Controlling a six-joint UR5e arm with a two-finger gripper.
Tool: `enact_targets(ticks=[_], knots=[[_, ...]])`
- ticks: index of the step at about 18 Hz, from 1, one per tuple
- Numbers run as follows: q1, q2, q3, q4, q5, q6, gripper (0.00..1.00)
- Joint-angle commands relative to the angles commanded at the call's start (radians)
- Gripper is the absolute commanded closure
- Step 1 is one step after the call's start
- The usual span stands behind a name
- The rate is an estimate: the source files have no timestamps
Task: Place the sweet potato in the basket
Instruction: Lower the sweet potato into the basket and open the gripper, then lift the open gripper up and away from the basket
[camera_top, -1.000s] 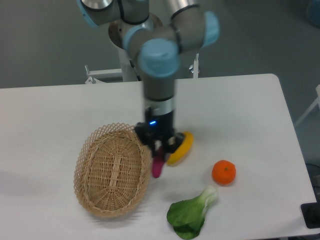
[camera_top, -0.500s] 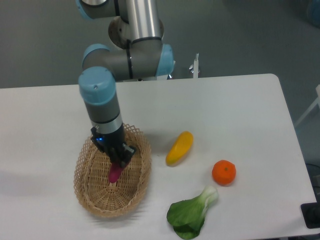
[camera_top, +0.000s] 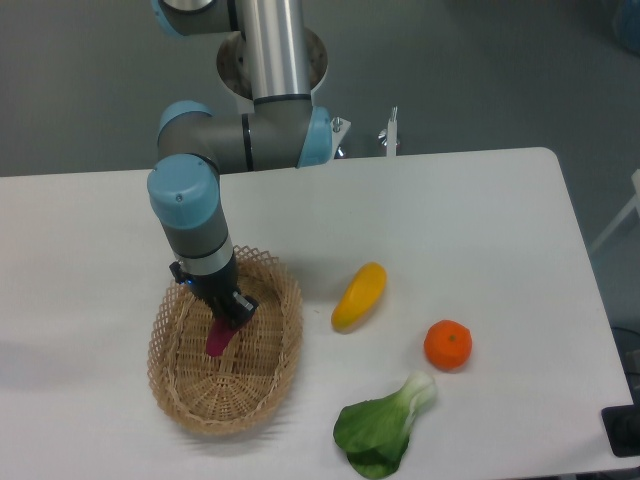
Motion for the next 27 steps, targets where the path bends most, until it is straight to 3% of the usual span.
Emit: enact_targets(ticks=[2, 5, 8, 13, 18, 22, 27], knots=[[-0.002, -0.002, 0.006, 0.002, 0.018, 0.000, 0.01], [0.000, 0.006, 0.029, 0.000, 0.018, 0.000, 0.00], [0.020, 0.006, 0.096, -0.006, 0.022, 0.003, 0.00], [0.136, 0.009, 0.218, -0.017, 0.018, 0.037, 0.00], [0.264, 0.031, 0.241, -0.028, 0.002, 0.168, 0.00], [0.359, 0.087, 0.242, -0.112, -0.023, 0.271, 0.00], [0.488, 0.167, 0.242, -0.268, -0.112, 0.468, 0.00]])
